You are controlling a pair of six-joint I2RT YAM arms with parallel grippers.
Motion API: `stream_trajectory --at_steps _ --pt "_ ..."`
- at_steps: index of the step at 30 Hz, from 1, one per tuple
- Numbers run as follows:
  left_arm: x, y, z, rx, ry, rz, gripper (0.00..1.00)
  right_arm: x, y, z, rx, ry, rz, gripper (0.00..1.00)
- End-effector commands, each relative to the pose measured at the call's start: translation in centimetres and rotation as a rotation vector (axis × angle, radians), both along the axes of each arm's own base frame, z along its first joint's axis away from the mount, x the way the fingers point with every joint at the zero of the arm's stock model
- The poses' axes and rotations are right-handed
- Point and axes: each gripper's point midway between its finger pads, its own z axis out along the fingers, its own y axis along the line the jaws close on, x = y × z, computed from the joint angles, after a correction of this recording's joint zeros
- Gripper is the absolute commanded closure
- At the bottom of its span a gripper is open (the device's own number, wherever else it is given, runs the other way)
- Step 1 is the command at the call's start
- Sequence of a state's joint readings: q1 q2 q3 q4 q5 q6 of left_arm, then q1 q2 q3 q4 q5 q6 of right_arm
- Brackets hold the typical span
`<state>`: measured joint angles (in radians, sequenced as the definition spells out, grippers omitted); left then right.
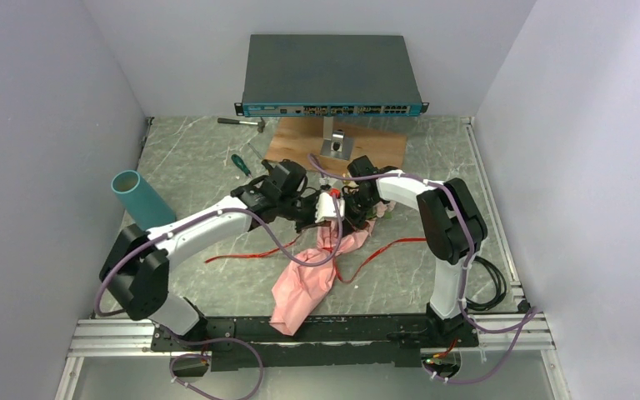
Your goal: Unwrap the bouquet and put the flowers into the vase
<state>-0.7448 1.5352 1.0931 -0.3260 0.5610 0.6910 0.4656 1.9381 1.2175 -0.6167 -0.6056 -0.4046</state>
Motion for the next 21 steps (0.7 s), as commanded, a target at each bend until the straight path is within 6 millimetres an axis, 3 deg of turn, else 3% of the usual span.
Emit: stream_trajectory --at_steps 1,11,18,21 --pt "-2.2 -2.1 5.5 -0.153 0.027 -0.087 1.0 0.2 -2.7 -4.6 -0.175 -0.02 0.007 1.0" --pt "-3.4 1.5 3.7 -0.09 0.034 -0.068 1.0 0.3 -2.7 -4.5 -0.17 -0.024 0.014 1.0" --pt "-7.9 3.2 1.5 0.006 0.003 -0.236 1.0 0.4 -2.5 -4.5 -0.162 -0.024 0.017 1.0" --pt "-5.8 4.1 -0.3 0.071 0.039 -0.073 1.0 0.4 -2.4 -4.4 -0.162 -0.024 0.017 1.0"
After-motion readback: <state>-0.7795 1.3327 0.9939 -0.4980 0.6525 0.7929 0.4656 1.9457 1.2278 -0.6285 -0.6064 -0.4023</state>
